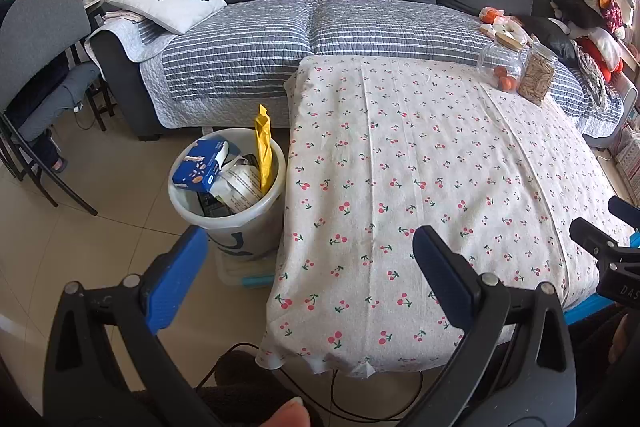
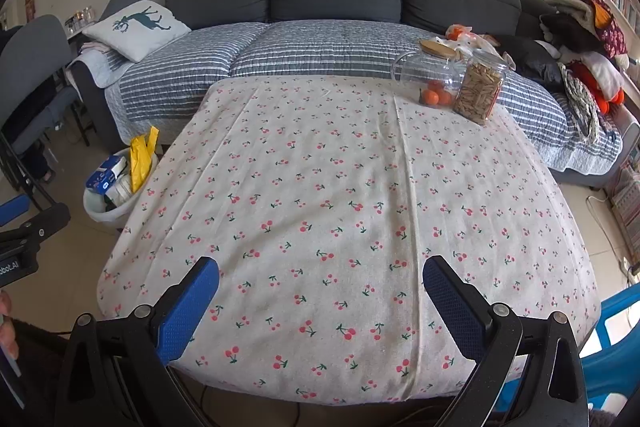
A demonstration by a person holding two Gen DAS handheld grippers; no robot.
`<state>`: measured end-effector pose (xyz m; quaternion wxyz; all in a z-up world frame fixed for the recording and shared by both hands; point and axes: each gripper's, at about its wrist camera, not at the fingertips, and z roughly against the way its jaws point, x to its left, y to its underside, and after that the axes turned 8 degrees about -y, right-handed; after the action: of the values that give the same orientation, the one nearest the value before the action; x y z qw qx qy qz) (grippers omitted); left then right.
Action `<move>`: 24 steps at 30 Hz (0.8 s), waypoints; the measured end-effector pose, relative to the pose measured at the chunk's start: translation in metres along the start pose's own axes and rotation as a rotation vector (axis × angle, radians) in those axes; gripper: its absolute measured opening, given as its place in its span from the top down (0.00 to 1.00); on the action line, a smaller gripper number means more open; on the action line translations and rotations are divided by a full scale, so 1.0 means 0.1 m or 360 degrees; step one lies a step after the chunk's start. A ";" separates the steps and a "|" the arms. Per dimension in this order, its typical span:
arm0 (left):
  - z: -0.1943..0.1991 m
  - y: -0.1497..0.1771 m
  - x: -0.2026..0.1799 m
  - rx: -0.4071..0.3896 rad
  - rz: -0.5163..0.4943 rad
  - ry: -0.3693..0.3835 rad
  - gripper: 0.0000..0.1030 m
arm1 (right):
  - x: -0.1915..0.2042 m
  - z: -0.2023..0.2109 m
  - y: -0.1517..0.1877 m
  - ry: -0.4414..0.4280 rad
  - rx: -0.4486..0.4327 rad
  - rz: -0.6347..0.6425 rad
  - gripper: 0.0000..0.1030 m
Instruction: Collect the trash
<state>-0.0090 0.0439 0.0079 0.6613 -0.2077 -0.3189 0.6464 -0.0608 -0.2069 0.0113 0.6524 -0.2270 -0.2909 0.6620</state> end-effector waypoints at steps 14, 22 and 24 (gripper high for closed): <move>0.00 0.01 -0.01 0.0004 0.0000 -0.0001 0.01 | 0.00 0.03 -0.01 0.0013 -0.0026 -0.0022 0.00; -0.01 0.01 -0.01 0.0005 0.0006 -0.0005 0.01 | -0.01 0.04 -0.01 0.0015 -0.0029 -0.0026 0.00; -0.01 0.01 -0.01 0.0007 0.0006 -0.0005 0.01 | -0.01 0.04 -0.01 0.0019 -0.0029 -0.0027 0.00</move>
<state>-0.0088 0.0430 0.0062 0.6601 -0.2058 -0.3183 0.6485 -0.0626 -0.2082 0.0150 0.6575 -0.2344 -0.2950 0.6525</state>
